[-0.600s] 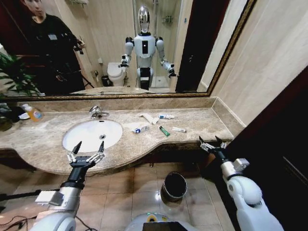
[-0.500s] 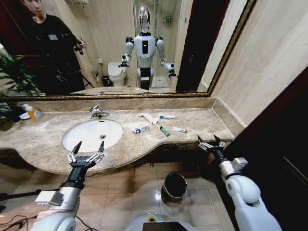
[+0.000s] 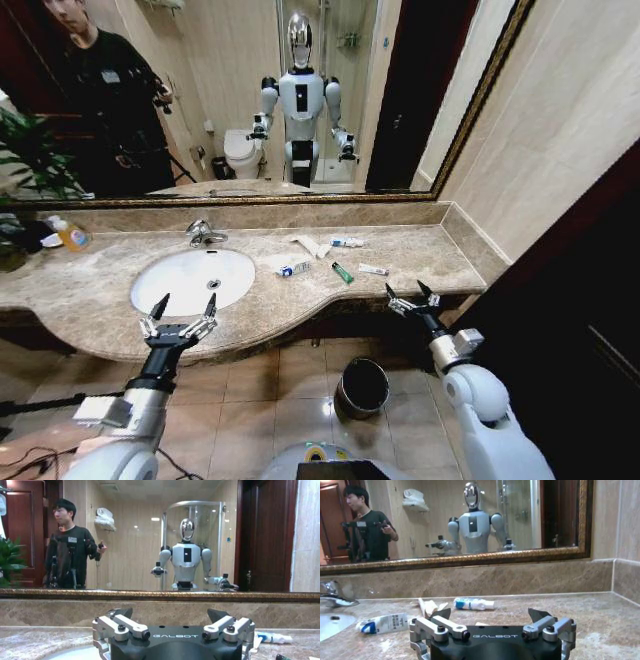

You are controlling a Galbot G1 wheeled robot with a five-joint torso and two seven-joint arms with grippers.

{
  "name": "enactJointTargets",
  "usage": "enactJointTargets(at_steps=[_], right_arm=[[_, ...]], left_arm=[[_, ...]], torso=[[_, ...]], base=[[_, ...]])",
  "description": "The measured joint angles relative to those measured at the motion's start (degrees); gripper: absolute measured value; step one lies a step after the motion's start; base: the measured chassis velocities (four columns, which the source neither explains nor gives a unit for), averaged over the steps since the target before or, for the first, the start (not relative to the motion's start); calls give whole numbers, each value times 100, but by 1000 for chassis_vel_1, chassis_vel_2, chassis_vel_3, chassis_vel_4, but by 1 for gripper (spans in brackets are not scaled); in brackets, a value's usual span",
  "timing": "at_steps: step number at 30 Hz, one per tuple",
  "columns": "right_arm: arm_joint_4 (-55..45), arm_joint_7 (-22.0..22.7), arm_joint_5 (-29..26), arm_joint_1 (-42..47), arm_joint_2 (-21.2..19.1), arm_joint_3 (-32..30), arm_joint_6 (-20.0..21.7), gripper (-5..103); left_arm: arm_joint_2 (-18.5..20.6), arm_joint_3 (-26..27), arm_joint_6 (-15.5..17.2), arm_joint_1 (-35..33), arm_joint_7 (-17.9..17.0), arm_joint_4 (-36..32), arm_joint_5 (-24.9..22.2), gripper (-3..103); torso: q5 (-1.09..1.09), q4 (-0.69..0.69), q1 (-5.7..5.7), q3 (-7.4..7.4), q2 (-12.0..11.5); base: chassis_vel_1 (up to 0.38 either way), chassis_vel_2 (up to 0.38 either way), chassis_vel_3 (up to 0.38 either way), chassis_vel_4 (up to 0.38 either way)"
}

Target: Pick up the trash from the sink and place it in the trash bin.

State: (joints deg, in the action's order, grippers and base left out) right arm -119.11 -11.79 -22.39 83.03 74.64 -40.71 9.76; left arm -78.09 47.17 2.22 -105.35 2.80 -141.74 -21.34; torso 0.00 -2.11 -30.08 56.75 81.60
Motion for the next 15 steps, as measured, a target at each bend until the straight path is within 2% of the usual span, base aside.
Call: enactJointTargets(at_steps=[11, 15], right_arm=[[127, -19, -102, -149, -80, 103, 215, 100], [53, 2, -97, -216, -175, 190, 453, 100]], left_arm=[[0, 0, 0, 0, 0, 0, 0, 100], [0, 0, 0, 0, 0, 0, 0, 100]], torso=[[0, 0, 0, 0, 0], [0, 0, 0, 0, 0]], base=[[0, 0, 0, 0], [0, 0, 0, 0]])
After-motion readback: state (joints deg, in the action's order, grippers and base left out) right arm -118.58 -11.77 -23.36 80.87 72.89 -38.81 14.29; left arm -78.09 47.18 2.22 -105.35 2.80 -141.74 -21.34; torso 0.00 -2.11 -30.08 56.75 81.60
